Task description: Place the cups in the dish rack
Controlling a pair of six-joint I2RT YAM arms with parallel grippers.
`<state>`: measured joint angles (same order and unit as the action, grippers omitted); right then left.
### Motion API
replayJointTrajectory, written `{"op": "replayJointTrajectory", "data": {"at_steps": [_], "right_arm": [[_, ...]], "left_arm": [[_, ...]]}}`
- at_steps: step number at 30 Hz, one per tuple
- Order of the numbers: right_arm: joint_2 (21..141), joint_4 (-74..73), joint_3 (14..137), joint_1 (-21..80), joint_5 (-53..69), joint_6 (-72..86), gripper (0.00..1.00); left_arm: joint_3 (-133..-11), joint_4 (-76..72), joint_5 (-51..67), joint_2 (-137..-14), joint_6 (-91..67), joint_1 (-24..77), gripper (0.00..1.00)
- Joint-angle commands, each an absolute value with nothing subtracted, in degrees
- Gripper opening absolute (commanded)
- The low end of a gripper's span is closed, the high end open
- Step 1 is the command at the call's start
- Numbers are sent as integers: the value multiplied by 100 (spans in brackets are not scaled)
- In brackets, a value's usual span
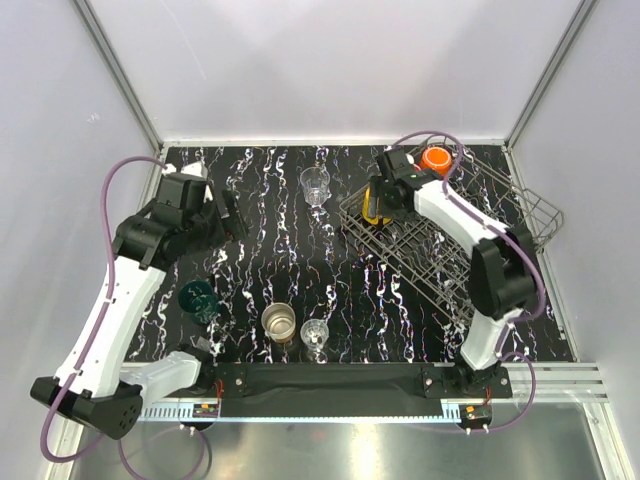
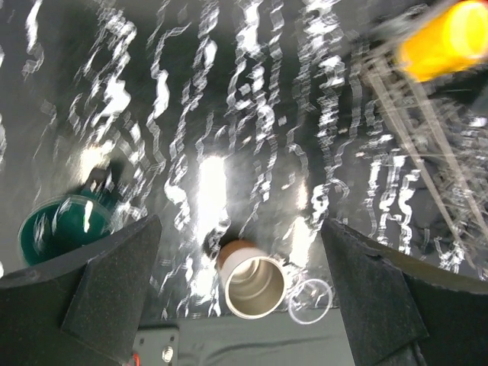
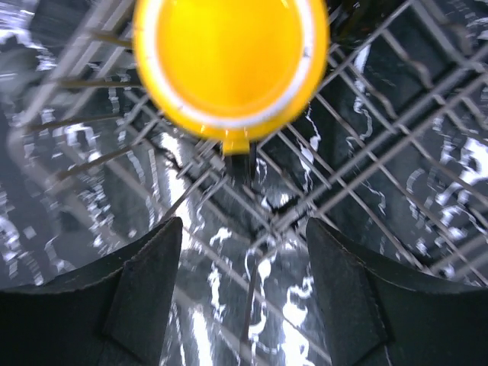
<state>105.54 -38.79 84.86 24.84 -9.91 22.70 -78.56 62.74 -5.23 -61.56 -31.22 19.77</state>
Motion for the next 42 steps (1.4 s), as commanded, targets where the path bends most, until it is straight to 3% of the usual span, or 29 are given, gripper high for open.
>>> {"op": "replayJointTrajectory", "data": {"at_steps": [1,9,21,29,39,42], "right_arm": [[9827,-4289,8526,2531,-1037,2197,73],[8721,-4833,8191,2531,-484,2145,73],[7507,-5721,8428,2531,-18,2224,74],[7497,-5608,8526,2522,1221,2425,77],[7401,-5669,8508,2408,1239,2364,78],[7400,-5774,8639,2382,1239,2364,78]], "left_arm": [[-7603,6706,-1063,-6161,-3568,1942,93],[-6866,6768,-1318,-6267,-4594,1408,93],[-6355,6988,-1573,-6890,-5731,896,85],[-5723,6855,-1529,-6926,-6020,896,77],[-5502,6671,-1854,-7154,-6100,896,73],[-5397,6548,-1820,-7320,-6100,896,65]]}}
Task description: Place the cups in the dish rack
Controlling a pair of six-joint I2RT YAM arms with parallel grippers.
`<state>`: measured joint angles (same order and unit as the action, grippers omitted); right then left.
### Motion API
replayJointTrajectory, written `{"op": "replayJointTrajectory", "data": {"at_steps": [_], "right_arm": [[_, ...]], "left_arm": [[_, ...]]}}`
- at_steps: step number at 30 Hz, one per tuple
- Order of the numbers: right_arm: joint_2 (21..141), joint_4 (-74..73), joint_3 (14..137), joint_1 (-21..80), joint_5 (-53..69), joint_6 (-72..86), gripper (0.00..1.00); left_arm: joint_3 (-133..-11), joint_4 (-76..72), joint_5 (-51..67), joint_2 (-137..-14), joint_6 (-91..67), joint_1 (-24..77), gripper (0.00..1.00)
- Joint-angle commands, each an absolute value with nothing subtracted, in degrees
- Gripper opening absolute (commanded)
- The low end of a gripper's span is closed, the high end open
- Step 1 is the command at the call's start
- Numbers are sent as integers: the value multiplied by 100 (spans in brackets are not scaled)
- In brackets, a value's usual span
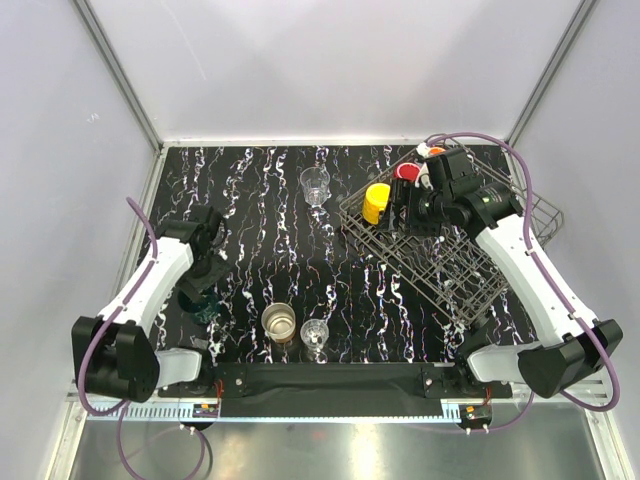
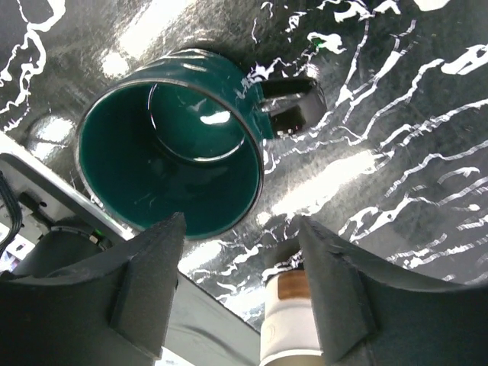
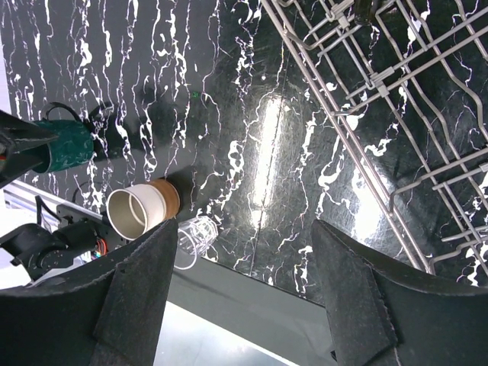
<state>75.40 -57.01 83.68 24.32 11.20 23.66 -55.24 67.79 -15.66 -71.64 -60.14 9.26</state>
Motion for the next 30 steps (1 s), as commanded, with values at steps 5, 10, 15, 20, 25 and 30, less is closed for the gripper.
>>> {"op": "replayJointTrajectory", "data": {"at_steps": [5,10,15,20,25,30], "right_arm": [[7365,-5967,8903,2312,1081,2320,78],[7330,-6082,8982,2285,1063,2320,78],[7365,-6056,9088,2276,1195,2417,78],[7505,-6152,9377,2259,1415,2461,78],[7716,-6345,9808,2233,1712,2505,78],[8094,-6627,10484,2171,2249,2636,78]], "left_arm": [[-5186,6399,-1793,-7409,-6117,896,56],[-5089,6293,-1846,-7435,-6021,896,32],[-5185,6424,-1802,-7453,-5871,896,0],[-5799,6679,-1828,-7208,-5775,984,0],[-7249,6663,-1995,-6953,-5433,1449,0],[-7700,4935,-1329,-6305,-4168,2021,0]]}}
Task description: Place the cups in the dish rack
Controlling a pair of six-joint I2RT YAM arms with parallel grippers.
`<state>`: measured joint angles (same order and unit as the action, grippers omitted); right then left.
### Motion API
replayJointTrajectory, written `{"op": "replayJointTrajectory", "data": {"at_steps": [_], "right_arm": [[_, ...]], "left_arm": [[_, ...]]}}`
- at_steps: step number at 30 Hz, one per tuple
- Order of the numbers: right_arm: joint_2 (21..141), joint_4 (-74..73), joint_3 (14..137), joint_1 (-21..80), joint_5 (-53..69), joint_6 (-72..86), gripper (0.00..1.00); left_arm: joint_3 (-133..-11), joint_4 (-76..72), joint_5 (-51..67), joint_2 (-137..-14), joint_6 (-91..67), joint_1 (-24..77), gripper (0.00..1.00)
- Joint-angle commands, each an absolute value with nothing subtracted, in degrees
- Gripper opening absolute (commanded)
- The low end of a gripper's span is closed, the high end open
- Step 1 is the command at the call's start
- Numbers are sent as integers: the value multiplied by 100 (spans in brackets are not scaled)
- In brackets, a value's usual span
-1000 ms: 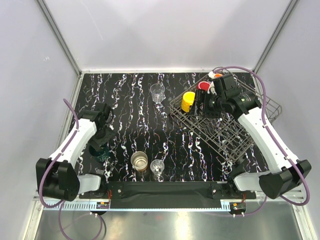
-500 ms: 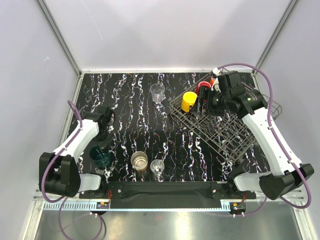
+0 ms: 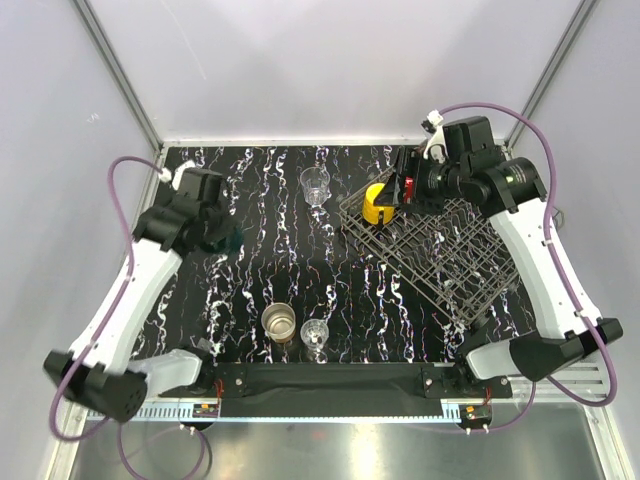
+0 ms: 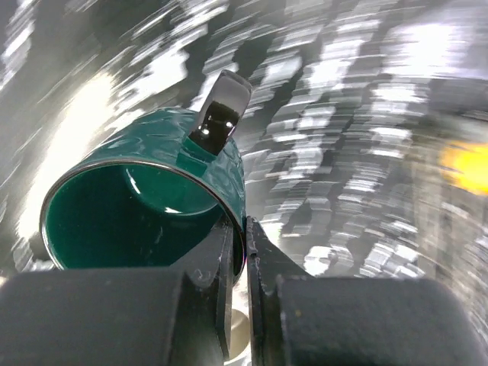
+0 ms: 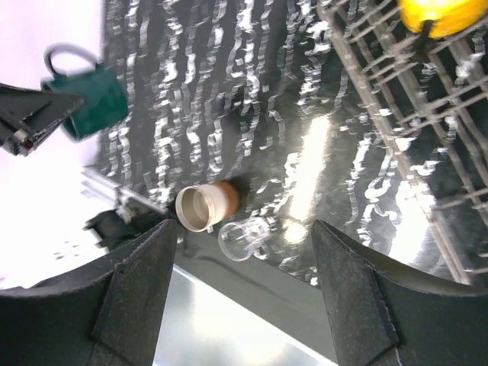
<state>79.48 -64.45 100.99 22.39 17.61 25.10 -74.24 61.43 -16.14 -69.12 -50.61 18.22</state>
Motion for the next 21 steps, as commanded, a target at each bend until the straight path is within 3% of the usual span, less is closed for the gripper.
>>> {"op": "replayJointTrajectory", "data": {"at_steps": [1,5,12,17,21], "right_arm": [[8130,-6610,10633,2136,2407,2759,78],[8200,-6242,10854,1917,3188,3224,79],[8183,-4424,10214,1758,5270,5145,79],[8060,-1739,9133,1758,6195,7309,80],[8051,-1669,9009,1758,6477,8015,79]], "left_arm": [[-7412,3869,-779,-6136,-3757,2152,0],[-6680,1507,437,-5520,-3209,2364,0],[-6724,-112,2152,-5651,-2216,2838,0],[-7504,472,2812,-6055,-812,3146,0],[-7998,1388,2910,-6144,1165,3497,0]]}}
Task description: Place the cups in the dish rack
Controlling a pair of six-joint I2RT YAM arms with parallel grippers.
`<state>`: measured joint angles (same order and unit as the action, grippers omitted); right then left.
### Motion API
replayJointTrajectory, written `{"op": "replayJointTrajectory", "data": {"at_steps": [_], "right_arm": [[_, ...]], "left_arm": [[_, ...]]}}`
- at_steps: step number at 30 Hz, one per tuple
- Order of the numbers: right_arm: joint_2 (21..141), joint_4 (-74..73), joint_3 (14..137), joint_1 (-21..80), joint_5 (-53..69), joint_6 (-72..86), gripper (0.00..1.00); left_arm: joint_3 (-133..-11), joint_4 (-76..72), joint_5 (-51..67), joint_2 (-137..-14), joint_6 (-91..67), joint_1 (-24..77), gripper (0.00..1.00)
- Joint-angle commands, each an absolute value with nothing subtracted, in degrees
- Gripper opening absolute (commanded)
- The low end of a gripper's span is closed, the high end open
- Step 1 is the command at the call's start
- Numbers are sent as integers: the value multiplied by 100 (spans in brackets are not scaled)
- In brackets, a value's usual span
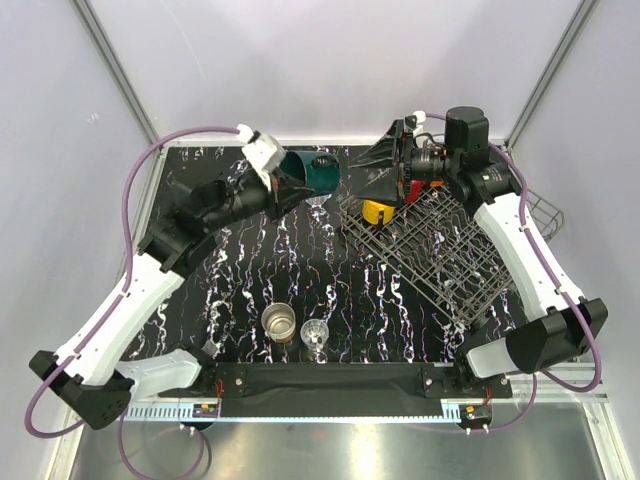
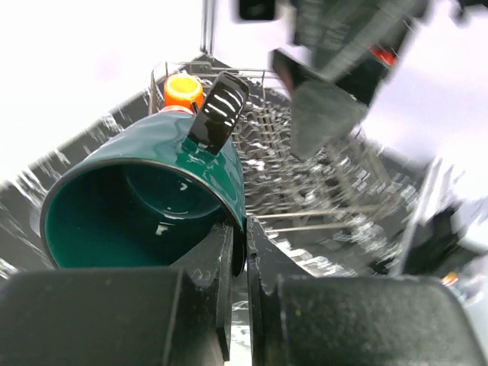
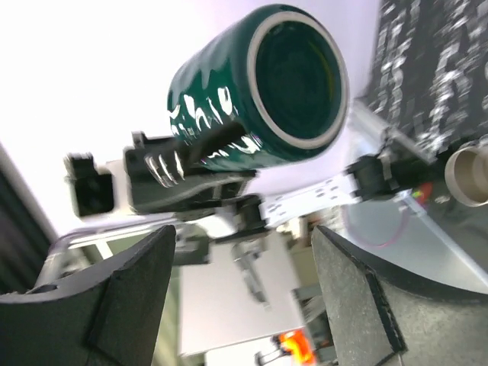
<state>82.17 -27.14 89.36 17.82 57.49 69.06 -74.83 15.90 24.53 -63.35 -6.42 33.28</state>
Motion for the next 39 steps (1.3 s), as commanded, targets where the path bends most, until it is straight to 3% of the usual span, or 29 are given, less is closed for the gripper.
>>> {"op": "replayJointTrajectory", "data": {"at_steps": [1,6,12,29,39], "right_arm": [[8025,-1748,9035,1758,6504,8050,80],[7866,-1487,8930,1758,6574,9004,80],[7919,-439,8569,1837,6679,10641,78],[8552,-141,8956,2496,6487,11144,72],[8640,475,8745,2689,6144,11584,53]], "left_arm": [[-7972,1458,2753,-6100,1691,3533,0],[-7840,1722,2558,-5933,2829,3533,0],[-7875,1591,2671,-5915,3129,3533,0],[-8086,1503,2979,-5968,3235,3700,0],[-8051,1371,2777,-5994,3252,4052,0]]}}
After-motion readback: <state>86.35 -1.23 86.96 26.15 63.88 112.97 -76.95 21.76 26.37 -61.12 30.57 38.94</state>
